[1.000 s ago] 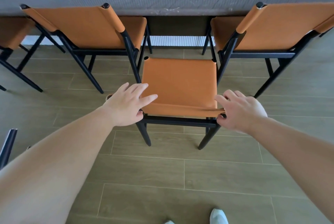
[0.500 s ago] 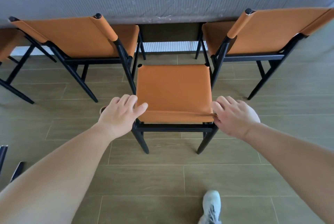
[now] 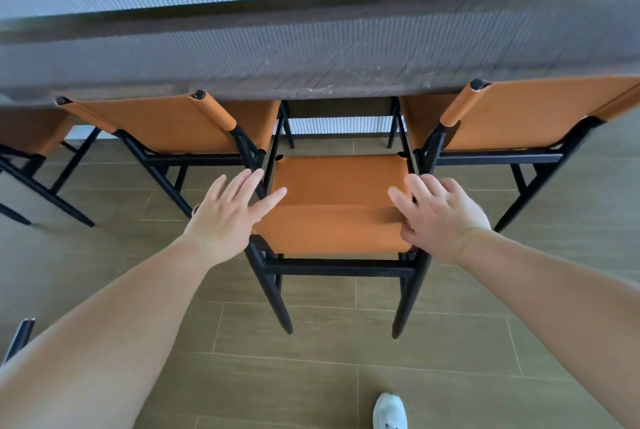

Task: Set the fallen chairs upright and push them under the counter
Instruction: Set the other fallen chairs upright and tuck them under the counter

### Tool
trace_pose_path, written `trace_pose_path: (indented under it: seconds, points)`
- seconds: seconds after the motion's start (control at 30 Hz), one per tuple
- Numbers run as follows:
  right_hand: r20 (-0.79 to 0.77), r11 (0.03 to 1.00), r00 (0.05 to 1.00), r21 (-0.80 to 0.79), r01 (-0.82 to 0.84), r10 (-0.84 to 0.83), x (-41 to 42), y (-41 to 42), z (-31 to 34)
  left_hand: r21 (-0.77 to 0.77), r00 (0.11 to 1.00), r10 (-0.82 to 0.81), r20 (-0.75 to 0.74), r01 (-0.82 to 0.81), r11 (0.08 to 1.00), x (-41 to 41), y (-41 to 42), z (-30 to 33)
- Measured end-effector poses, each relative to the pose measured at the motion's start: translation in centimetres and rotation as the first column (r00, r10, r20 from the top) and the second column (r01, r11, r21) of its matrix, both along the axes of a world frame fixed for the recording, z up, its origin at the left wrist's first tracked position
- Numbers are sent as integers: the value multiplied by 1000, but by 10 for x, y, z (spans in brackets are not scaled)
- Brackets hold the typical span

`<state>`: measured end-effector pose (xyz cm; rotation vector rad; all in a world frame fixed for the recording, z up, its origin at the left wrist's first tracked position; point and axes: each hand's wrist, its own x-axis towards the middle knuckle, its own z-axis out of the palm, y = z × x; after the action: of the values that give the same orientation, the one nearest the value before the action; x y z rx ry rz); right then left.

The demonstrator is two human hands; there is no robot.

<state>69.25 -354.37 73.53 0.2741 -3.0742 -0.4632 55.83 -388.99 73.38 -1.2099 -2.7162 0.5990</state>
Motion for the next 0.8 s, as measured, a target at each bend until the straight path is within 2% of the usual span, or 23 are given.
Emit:
trace_pose_path:
  seconds: [0.2, 0.37, 0.67, 0.8]
  points:
    - [17, 1000, 1000, 14, 4, -4, -33, 15, 10, 85, 991, 16, 129, -27, 996, -30, 14, 14]
    - [23, 1000, 1000, -3, 14, -14, -52, 26, 17, 121, 997, -32, 66, 24, 992, -40, 25, 25]
    - [-26, 1000, 1000, -18, 5, -6, -96, 50, 34, 188, 997, -11, 73, -3, 982, -74, 42, 34]
    - [26, 999, 999, -10, 40, -40, -113, 71, 41, 194, 999, -12, 52, 2, 981, -80, 55, 34]
